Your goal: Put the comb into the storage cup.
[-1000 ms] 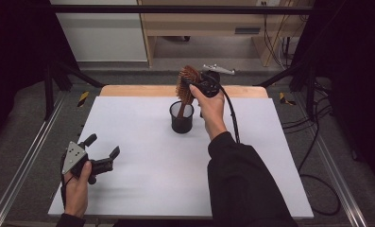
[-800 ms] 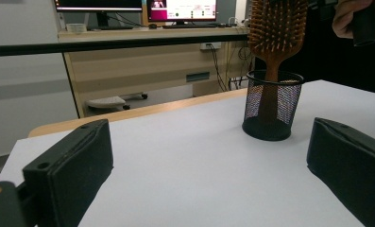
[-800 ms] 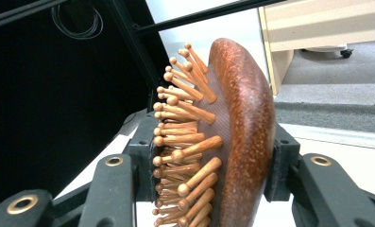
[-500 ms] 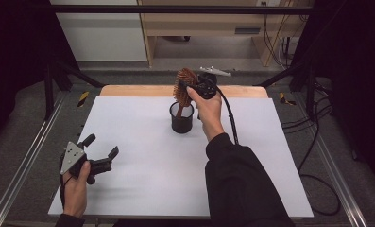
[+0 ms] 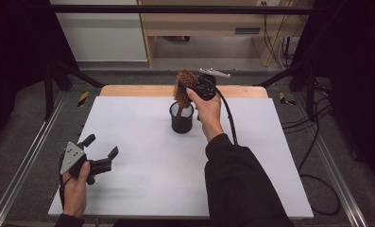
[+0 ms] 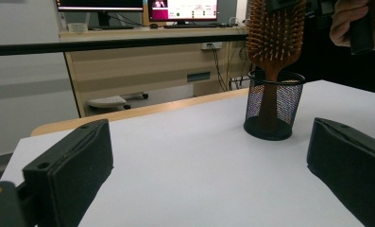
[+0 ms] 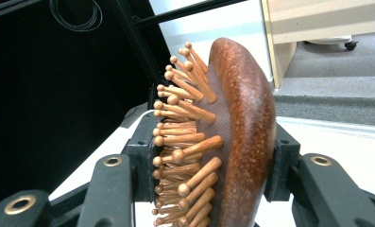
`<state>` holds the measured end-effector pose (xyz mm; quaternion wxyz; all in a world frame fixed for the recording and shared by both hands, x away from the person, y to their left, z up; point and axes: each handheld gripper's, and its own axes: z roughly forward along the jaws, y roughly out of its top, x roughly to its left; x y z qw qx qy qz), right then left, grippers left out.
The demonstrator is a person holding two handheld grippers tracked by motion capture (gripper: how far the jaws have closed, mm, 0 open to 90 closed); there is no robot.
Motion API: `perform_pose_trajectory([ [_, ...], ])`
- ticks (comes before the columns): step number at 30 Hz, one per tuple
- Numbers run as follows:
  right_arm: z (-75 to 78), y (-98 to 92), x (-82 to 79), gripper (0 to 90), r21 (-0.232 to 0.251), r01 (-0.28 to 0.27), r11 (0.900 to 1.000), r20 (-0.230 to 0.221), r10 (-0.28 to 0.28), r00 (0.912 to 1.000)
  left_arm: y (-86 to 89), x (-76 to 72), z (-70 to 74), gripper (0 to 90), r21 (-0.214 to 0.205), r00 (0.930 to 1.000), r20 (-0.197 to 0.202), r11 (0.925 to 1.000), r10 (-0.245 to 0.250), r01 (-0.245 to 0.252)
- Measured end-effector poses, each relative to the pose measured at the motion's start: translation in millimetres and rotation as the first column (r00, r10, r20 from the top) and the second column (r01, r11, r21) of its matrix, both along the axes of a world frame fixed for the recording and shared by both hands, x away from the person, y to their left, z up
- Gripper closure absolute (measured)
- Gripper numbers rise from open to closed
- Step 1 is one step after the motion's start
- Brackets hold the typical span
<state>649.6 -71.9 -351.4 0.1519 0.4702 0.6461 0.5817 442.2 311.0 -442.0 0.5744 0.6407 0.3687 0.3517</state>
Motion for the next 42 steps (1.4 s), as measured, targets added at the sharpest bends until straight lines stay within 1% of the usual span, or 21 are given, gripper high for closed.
perform_pose_trajectory([
  [6, -2.4, -1.0, 3.8, 48.7, 0.005, 0.019, 0.9998, -0.003, -0.019, 0.9998, 0.0, -0.5, 0.1, 1.3, 0.002, 1.0, 0.0, 1.0, 0.0, 0.0],
  [14, -5.3, -2.1, 8.1, 47.2, -0.004, 0.038, 0.9993, -0.001, -0.038, 0.9993, -0.7, -0.4, -0.1, 1.3, 0.002, 1.0, -0.003, 1.0, -0.003, 0.003],
  [21, -5.5, -4.0, 10.7, 46.2, -0.024, 0.041, 0.9989, -0.004, -0.041, 0.9992, -1.5, -0.4, -0.2, 1.3, 0.002, 1.0, -0.006, 1.0, -0.008, 0.008],
  [25, -6.8, -4.8, 11.9, 45.8, -0.023, 0.044, 0.9988, -0.003, -0.044, 0.999, -2.2, -0.9, 0.3, 1.2, 0.003, 0.9999, -0.005, 0.9999, -0.014, 0.014],
  [32, -6.0, -3.9, 13.4, 45.1, -0.037, 0.035, 0.9987, -0.002, -0.035, 0.9994, -2.6, -0.8, 0.2, 1.3, 0.002, 0.9998, -0.006, 0.9999, -0.016, 0.016],
  [39, -6.2, -4.2, 15.0, 44.1, -0.055, 0.033, 0.998, -0.002, -0.033, 0.9995, -4.4, -0.8, 0.1, 1.2, 0.013, 0.9997, -0.009, 0.9996, -0.023, 0.023],
  [42, -6.8, -6.3, 15.9, 43.6, -0.056, 0.036, 0.9978, -0.01, -0.036, 0.9993, -4.7, -1.0, -0.1, 1.3, 0.014, 0.9997, -0.011, 0.9996, -0.023, 0.023],
])
